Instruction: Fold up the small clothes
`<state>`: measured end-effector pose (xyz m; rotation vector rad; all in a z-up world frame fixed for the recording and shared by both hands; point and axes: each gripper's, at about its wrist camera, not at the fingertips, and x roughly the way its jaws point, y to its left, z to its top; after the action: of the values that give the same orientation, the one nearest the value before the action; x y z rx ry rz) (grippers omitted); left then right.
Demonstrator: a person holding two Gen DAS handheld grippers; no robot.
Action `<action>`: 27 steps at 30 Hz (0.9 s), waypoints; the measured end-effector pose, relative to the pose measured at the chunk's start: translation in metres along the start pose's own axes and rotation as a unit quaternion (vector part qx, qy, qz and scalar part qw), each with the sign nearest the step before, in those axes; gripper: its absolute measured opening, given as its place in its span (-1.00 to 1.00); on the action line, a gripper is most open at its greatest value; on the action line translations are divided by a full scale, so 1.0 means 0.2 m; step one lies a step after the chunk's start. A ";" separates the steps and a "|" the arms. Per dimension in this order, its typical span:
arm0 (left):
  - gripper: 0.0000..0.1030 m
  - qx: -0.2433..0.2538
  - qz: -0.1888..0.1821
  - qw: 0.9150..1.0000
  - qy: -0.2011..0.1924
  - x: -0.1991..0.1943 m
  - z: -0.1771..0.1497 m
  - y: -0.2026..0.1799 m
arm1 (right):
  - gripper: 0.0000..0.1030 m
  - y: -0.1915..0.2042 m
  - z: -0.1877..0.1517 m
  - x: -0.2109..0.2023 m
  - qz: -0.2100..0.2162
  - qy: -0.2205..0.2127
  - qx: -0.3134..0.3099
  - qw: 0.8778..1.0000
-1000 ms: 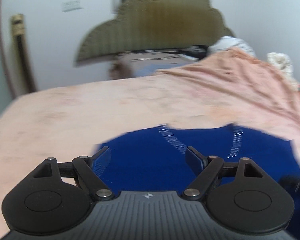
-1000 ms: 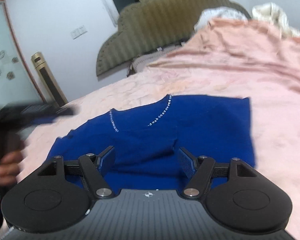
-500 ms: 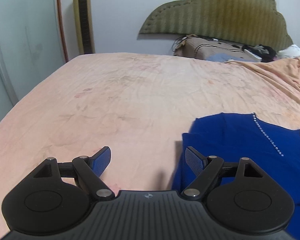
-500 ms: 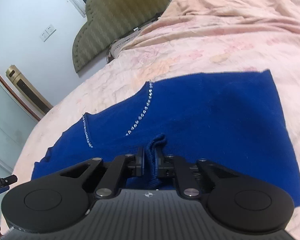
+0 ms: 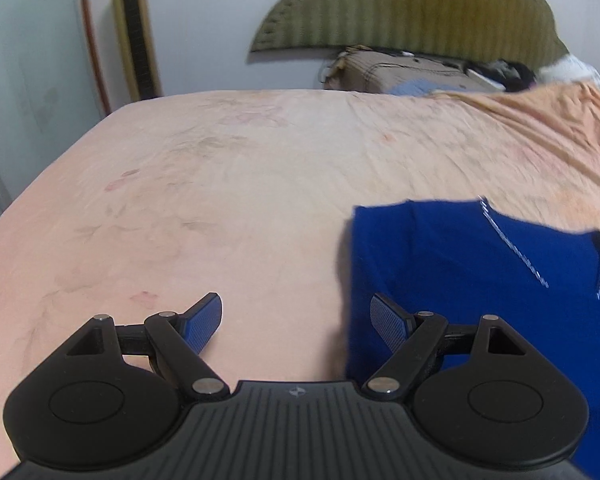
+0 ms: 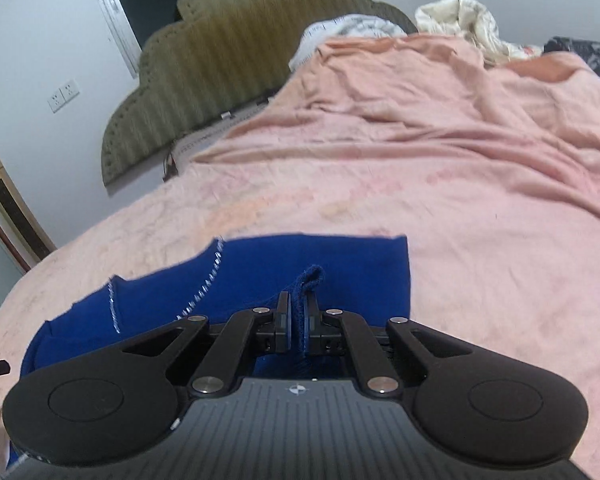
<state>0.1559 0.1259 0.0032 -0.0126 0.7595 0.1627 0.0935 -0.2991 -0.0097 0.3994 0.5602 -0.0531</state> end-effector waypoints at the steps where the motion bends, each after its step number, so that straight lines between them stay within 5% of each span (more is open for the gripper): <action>1: 0.59 0.007 0.001 1.000 -0.005 -0.01 0.00 -0.01 | -0.85 -0.01 -0.01 -0.01 -0.002 -0.003 0.001 1.000; 5: 0.59 0.030 0.019 0.999 -0.011 -0.01 -0.01 -0.05 | -0.85 -0.04 -0.03 -0.09 -0.009 -0.027 0.015 0.999; 13: 0.59 0.023 0.044 0.999 0.011 0.09 -0.01 0.00 | -0.66 -0.11 -0.09 -0.03 -0.027 0.018 0.019 0.999; 18: 0.59 0.026 -0.023 0.999 0.007 0.11 0.07 0.00 | -0.64 -0.08 -0.09 -0.07 -0.036 0.005 -0.004 0.999; 22: 0.59 0.010 -0.036 0.999 0.011 0.18 0.18 0.00 | -0.41 -0.09 -0.09 -0.04 -0.032 0.023 0.001 0.999; 25: 0.59 0.010 -0.024 1.000 0.017 0.21 0.22 0.00 | -0.36 0.01 -0.08 -0.08 -0.083 -0.018 -0.057 0.995; 27: 0.59 0.023 -0.014 0.999 0.019 0.23 0.22 -0.03 | -0.35 0.14 -0.04 -0.10 -0.067 -0.040 -0.107 0.991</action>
<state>0.2200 0.1306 0.0027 0.0180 0.7995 0.1187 0.0765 -0.2719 0.0045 0.1499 0.5069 -0.1363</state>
